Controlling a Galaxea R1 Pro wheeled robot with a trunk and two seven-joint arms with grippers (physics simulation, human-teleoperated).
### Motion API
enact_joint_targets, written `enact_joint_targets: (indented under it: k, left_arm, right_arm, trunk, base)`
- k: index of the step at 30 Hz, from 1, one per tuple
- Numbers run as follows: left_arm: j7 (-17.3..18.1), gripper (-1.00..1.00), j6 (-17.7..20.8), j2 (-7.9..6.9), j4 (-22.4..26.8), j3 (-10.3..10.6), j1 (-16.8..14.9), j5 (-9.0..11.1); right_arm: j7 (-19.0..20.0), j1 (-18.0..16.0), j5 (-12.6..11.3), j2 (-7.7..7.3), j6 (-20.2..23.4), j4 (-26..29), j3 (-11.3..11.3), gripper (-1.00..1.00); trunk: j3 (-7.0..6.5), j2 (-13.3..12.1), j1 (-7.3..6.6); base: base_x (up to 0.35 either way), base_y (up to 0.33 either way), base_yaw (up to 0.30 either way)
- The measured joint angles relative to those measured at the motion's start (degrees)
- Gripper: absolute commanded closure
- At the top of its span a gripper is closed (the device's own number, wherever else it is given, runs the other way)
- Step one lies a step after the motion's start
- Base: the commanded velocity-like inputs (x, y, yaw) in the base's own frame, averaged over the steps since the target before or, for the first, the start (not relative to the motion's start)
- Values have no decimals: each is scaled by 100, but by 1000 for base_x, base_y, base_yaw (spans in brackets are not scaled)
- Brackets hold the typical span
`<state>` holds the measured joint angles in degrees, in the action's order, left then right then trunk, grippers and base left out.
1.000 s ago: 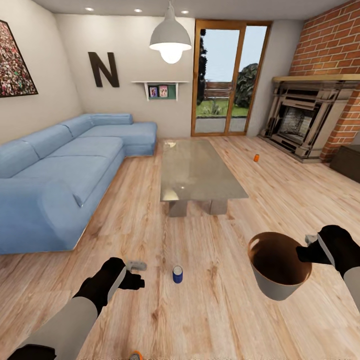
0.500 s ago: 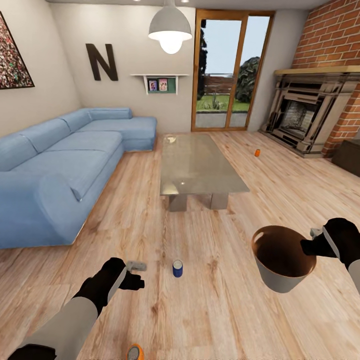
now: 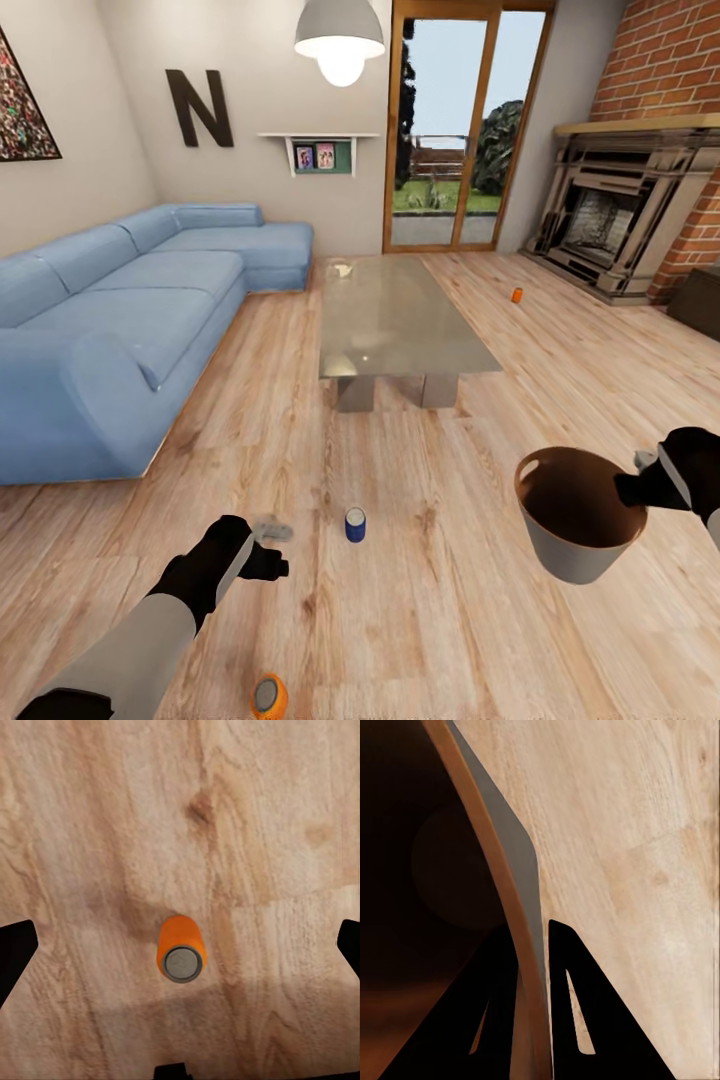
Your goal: Put the three can of soda from the living room inside the tash can in the kitchen.
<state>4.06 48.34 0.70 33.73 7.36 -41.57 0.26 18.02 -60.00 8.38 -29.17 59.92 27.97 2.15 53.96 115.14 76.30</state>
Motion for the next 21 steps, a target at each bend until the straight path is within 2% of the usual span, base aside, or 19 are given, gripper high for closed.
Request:
enact_joint_targets:
  k: [2, 7, 11, 15, 18, 21]
  left_arm:
    - [0, -100, 0, 0, 0, -1, 0, 0]
    - [-6, -100, 0, 7, 2, 2, 0, 0]
    - [-9, -100, 0, 13, 2, 2, 0, 0]
    - [-10, -100, -1, 17, 2, 3, 0, 0]
    - [-10, -100, 0, 25, 0, 3, 0, 1]
    - [-10, -100, 0, 33, -4, 2, 0, -1]
  right_arm:
    - [-4, -7, 103, -4, -8, -3, -3, 100]
    - [4, -86, 11, -8, 8, -11, 2, 100]
    - [-4, -166, 126, -10, -4, -11, -4, 100]
    - [7, -304, 137, -10, 6, -13, -24, 100]
    - [5, -471, 346, -11, -1, -68, -61, 100]
    - [7, -677, 406, -11, -3, -276, -75, 100]
  trunk:
    - [54, 80, 44]
    - [188, 281, 154]
    - [295, 441, 242]
    - [402, 602, 329]
    - [482, 722, 395]
    - [563, 842, 461]
  base:
    - [0, 0, 0]
    - [0, 0, 0]
    - [0, 0, 0]
    - [0, 0, 0]
    - [0, 0, 0]
    - [0, 0, 0]
